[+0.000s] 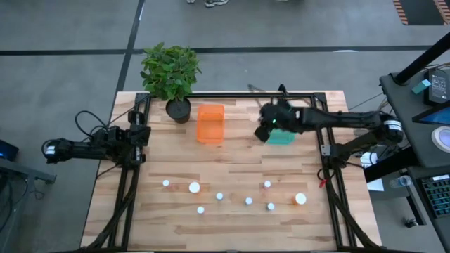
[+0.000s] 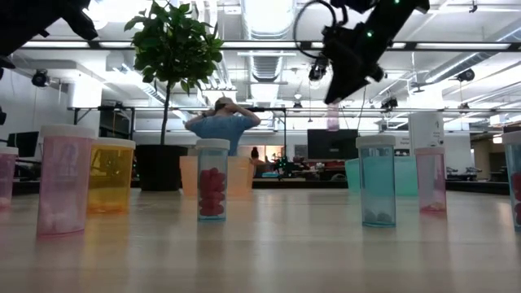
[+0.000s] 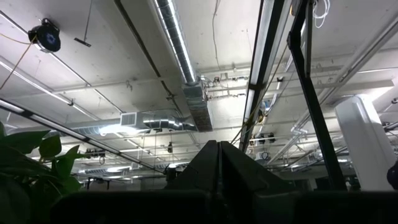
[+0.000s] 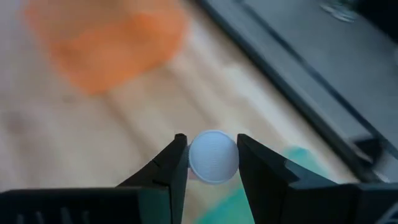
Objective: Pick and place medicine bottles into bin by pill shape (circle, oval)
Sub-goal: Put the top right pink tablet bottle into the green bin
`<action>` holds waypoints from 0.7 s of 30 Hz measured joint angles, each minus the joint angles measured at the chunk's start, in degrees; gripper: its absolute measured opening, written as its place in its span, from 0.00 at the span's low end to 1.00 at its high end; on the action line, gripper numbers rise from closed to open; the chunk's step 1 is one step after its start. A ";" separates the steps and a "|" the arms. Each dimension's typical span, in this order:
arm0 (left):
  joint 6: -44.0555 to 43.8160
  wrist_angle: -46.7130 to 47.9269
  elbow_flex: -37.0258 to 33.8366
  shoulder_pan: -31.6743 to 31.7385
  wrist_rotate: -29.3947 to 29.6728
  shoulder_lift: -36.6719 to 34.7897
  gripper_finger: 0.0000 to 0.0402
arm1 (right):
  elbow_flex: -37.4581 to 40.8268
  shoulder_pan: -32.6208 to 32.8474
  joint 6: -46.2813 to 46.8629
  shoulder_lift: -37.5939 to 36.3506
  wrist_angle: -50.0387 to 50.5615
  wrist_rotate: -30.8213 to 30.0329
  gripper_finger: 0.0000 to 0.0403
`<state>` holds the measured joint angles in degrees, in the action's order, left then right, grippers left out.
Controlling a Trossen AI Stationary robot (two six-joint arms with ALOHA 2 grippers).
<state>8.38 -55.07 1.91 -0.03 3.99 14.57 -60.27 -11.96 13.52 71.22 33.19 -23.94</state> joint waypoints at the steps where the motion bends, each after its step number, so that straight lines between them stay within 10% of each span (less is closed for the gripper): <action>1: 0.00 0.01 0.00 0.01 -0.02 0.00 0.00 | 0.40 -1.16 0.08 -0.89 0.58 -0.58 0.30; 21: 0.00 0.02 0.00 0.01 0.00 0.00 0.00 | 19.22 -14.68 2.45 -5.88 -12.35 -0.58 0.30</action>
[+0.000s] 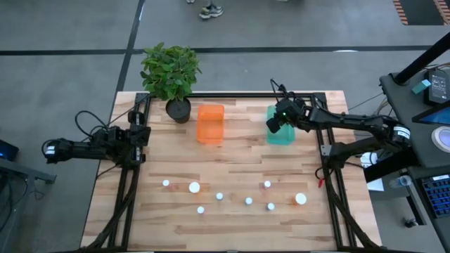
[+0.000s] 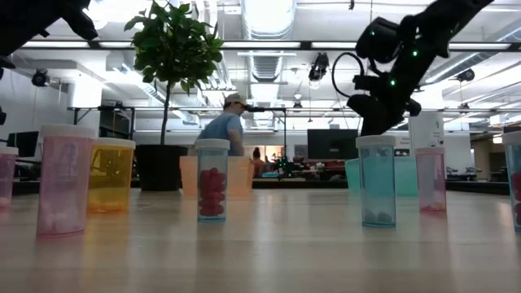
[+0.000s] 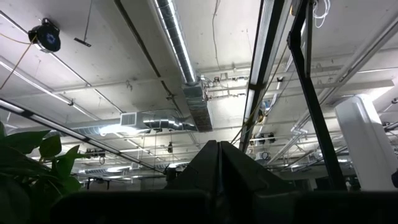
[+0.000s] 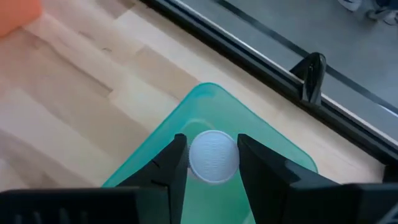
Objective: Pick and place medicine bottles into bin by pill shape (circle, oval)
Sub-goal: Put the top right pink tablet bottle into the green bin
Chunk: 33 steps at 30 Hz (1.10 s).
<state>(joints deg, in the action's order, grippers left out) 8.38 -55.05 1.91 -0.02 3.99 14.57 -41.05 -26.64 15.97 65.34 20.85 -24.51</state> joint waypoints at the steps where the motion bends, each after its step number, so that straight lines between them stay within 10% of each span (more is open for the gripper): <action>1: 0.01 0.00 0.00 -0.01 0.00 0.01 0.00 | 0.70 -0.53 0.00 0.00 -1.17 0.00 0.30; 33: 0.04 0.02 0.00 -0.01 1.09 0.00 0.00 | 8.45 -1.92 -0.07 9.08 -18.96 0.07 0.32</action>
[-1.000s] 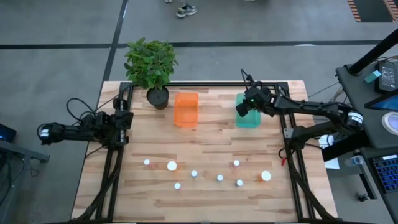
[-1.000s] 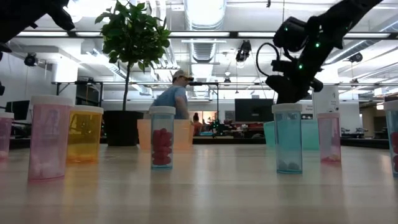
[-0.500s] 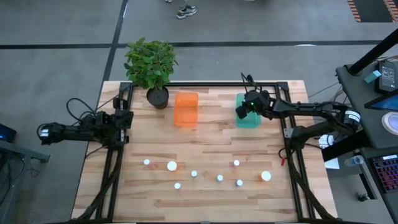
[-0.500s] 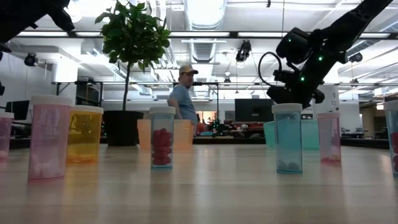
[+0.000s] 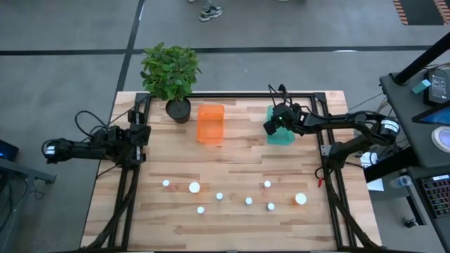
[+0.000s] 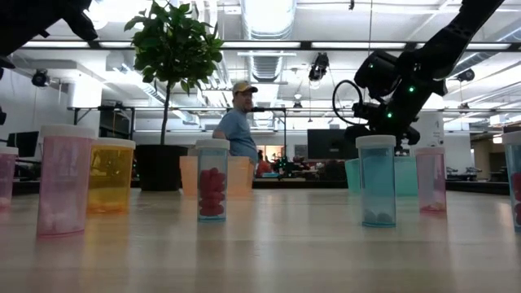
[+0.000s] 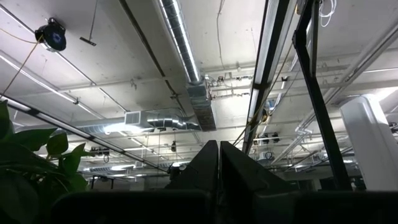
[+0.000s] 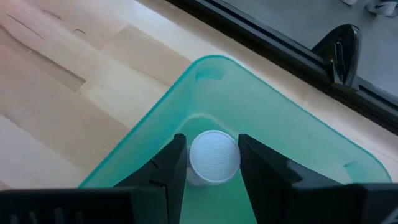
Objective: Pick and place medicine bottles into bin by pill shape (circle, oval)
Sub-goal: Put the top right pink tablet bottle into the green bin, then put the left orange capsule bottle into the orange bin
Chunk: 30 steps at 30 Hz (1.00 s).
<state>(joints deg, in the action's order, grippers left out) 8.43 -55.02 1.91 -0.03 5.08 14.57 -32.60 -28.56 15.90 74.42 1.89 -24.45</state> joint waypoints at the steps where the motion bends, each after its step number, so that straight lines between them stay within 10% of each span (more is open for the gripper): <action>1: -0.02 0.00 0.00 0.01 0.00 0.00 0.00 | 0.00 0.00 0.00 -0.02 0.03 0.02 0.32; 22: 0.02 0.00 0.00 0.00 -0.02 0.00 0.00 | 0.00 0.03 -0.15 -0.16 0.15 0.39 0.30; 30: 0.02 0.00 0.00 0.00 -0.02 0.00 0.00 | 0.09 0.07 0.72 -0.62 0.53 0.59 0.47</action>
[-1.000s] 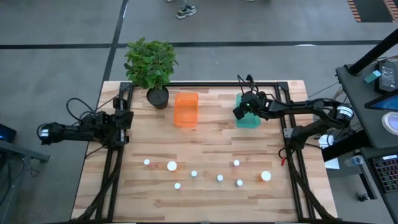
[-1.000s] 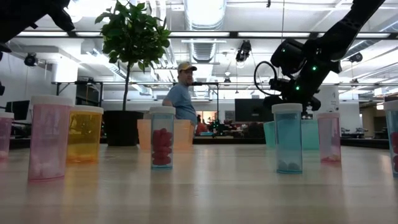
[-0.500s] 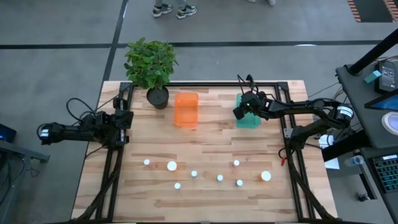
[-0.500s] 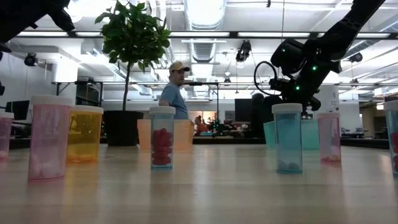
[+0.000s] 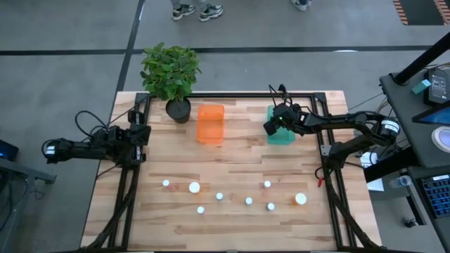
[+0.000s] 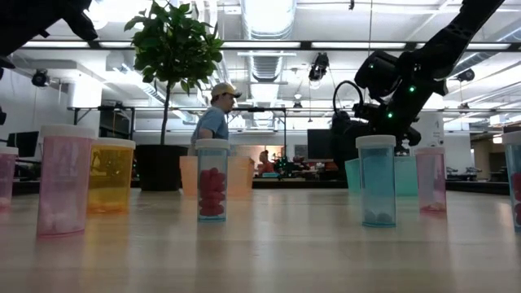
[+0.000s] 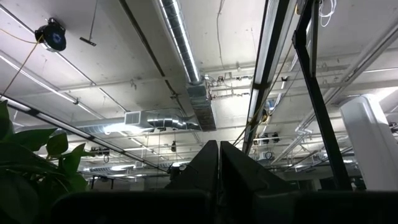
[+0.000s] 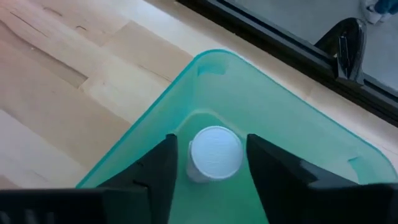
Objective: Pick and place medicine bottles into bin by pill shape (circle, oval)
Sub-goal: Put the left orange capsule bottle into the orange bin
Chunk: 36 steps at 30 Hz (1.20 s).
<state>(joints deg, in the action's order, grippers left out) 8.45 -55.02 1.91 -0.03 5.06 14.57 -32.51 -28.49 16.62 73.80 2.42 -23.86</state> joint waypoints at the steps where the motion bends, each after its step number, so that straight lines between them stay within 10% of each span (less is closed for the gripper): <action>1: 0.00 0.00 0.00 0.00 0.00 0.00 0.00 | 0.00 0.00 0.00 -0.42 0.04 0.00 0.49; 18: -0.02 1.68 -0.02 0.02 0.00 0.02 0.00 | 0.00 1.78 -3.56 -23.07 1.52 12.55 0.56; 36: -15.54 -2.55 2.13 -0.03 -1.35 10.96 0.00 | 10.05 25.06 -22.55 -44.97 -7.91 13.79 0.47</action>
<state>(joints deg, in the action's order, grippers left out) -7.09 -57.57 4.05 -0.06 3.71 25.53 -22.46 -3.43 -5.92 28.83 -5.49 -10.07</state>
